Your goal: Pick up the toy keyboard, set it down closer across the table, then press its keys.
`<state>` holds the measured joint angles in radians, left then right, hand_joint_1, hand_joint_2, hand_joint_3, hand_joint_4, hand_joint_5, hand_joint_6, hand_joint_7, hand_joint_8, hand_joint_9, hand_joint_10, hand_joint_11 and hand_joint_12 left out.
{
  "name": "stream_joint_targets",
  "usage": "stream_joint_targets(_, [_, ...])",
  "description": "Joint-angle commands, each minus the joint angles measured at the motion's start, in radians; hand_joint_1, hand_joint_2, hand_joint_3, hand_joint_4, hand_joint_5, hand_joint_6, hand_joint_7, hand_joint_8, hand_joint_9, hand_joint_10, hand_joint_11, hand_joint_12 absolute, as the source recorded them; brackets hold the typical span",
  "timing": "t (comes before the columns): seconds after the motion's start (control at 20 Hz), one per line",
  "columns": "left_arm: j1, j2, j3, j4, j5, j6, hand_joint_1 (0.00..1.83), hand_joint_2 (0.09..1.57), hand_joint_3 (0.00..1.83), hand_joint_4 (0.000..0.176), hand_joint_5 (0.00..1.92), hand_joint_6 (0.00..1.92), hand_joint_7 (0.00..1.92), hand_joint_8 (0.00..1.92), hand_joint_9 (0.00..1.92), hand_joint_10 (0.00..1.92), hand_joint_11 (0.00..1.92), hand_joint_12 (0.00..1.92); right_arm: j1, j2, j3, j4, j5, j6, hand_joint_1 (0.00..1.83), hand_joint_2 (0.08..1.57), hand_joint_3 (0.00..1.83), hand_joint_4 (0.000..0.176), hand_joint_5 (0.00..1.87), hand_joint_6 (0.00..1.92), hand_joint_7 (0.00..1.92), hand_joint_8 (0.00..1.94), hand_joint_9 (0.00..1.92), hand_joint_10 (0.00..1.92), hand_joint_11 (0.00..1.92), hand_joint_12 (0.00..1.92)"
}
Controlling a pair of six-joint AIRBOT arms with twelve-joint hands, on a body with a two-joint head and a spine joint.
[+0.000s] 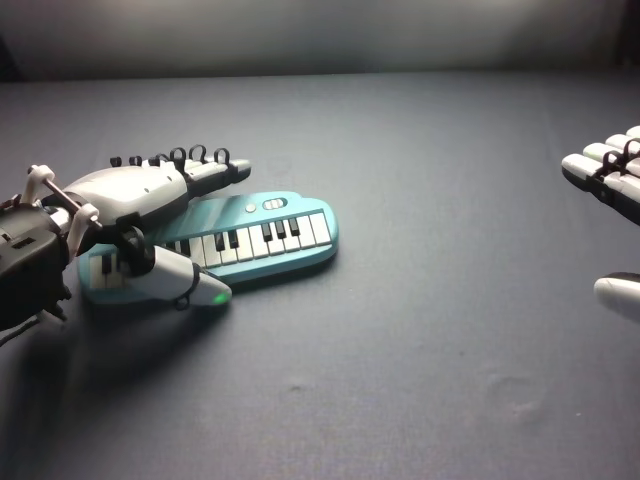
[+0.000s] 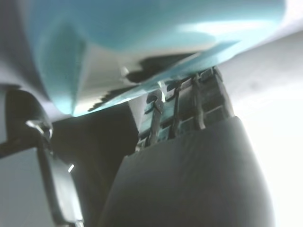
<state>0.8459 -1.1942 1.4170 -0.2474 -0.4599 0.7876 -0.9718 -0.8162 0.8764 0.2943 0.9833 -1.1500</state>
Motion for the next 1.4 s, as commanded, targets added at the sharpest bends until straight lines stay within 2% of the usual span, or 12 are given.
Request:
stream_joint_targets(0.0, [-0.002,-0.008,0.006,0.011,-0.059,0.016,1.14,1.10,0.00,0.008,0.38,0.16,0.35,0.05,0.28,0.47,0.04,1.67,0.003,0.004,0.001,-0.003,0.119,0.001,0.16,1.37,0.00,0.000,0.00,0.00,0.00,0.00,0.00,0.00,0.00,0.00])
stream_joint_targets(0.05, [-0.002,-0.009,0.007,0.011,-0.059,0.012,1.24,1.11,0.00,0.000,0.29,0.80,0.27,0.76,0.25,1.30,0.34,1.80,0.002,0.003,0.001,-0.002,0.120,0.001,0.17,1.37,0.00,0.000,0.00,0.00,0.00,0.00,0.00,0.00,0.00,0.00])
stream_joint_targets(0.15, [-0.002,-0.009,0.008,0.011,-0.061,0.011,1.25,1.11,0.00,0.000,0.23,0.97,0.20,0.97,0.23,1.42,0.37,1.81,0.002,0.003,0.001,-0.002,0.120,0.001,0.18,1.37,0.00,0.000,0.00,0.00,0.00,0.00,0.00,0.00,0.00,0.00])
stream_joint_targets(0.2, [-0.002,-0.009,0.008,0.011,-0.061,0.010,1.30,1.12,0.00,0.000,0.11,1.34,0.14,1.16,0.28,1.53,0.42,1.85,0.002,0.003,0.001,-0.002,0.120,0.001,0.16,1.36,0.00,0.000,0.00,0.00,0.00,0.00,0.00,0.00,0.00,0.00])
stream_joint_targets(0.45, [-0.002,-0.005,-0.001,0.019,-0.091,-0.001,1.34,1.11,0.00,0.000,0.05,1.44,0.11,1.20,0.21,1.56,0.32,1.86,0.000,0.003,0.001,0.001,0.120,0.001,0.14,1.36,0.00,0.000,0.00,0.00,0.00,0.00,0.00,0.00,0.00,0.00])
stream_joint_targets(0.65, [-0.014,0.019,-0.037,0.075,-0.150,-0.027,1.33,1.12,0.00,0.000,0.10,1.22,0.27,0.70,0.21,1.01,0.16,1.67,0.000,0.003,0.001,0.002,0.131,0.001,0.18,1.36,0.00,0.000,0.00,0.00,0.00,0.00,0.00,0.00,0.00,0.00])
stream_joint_targets(0.75, [-0.030,0.024,-0.055,0.152,-0.191,-0.076,1.36,1.11,0.00,0.000,0.13,1.19,0.24,0.92,0.18,1.09,0.10,1.69,0.000,0.005,-0.002,0.002,0.145,0.001,0.19,1.36,0.00,0.000,0.00,0.00,0.00,0.00,0.00,0.00,0.00,0.00])
stream_joint_targets(0.85, [-0.050,0.023,-0.069,0.209,-0.210,-0.099,1.31,1.13,0.00,0.000,0.11,1.20,0.09,1.33,0.33,1.69,0.49,1.91,0.000,0.008,-0.006,0.001,0.158,0.001,0.22,1.37,0.00,0.000,0.00,0.00,0.00,0.00,0.00,0.00,0.00,0.00])
stream_joint_targets(1.05, [-0.111,-0.019,-0.073,0.357,-0.237,-0.183,1.31,1.13,0.00,0.000,0.05,1.38,0.06,1.49,0.14,1.73,0.25,1.92,0.000,0.021,-0.019,-0.010,0.202,0.003,0.16,1.38,0.00,0.000,0.00,0.00,0.00,0.00,0.00,0.00,0.00,0.00])
stream_joint_targets(1.15, [-0.149,-0.065,-0.052,0.431,-0.218,-0.228,1.33,1.13,0.00,0.026,0.11,1.24,0.06,1.38,0.23,1.60,0.32,1.85,0.000,0.025,-0.025,-0.018,0.225,0.006,0.05,1.37,0.00,0.013,0.00,0.00,0.00,0.00,0.00,0.00,0.00,0.00])
stream_joint_targets(1.25, [-0.188,-0.129,-0.015,0.517,-0.181,-0.288,1.39,1.14,0.00,0.000,0.14,1.18,0.11,1.40,0.29,1.67,0.48,1.91,0.000,0.028,-0.027,-0.030,0.250,0.020,0.00,1.37,0.00,0.007,0.00,0.00,0.00,0.00,0.00,0.00,0.00,0.00])
stream_joint_targets(1.35, [-0.214,-0.176,0.009,0.550,-0.148,-0.304,1.34,1.13,0.00,0.030,0.13,1.32,0.12,1.40,0.30,1.58,0.45,1.77,0.001,0.028,-0.027,-0.042,0.264,0.030,0.00,1.36,0.00,0.024,0.00,0.00,0.00,0.00,0.00,0.00,0.00,0.00])
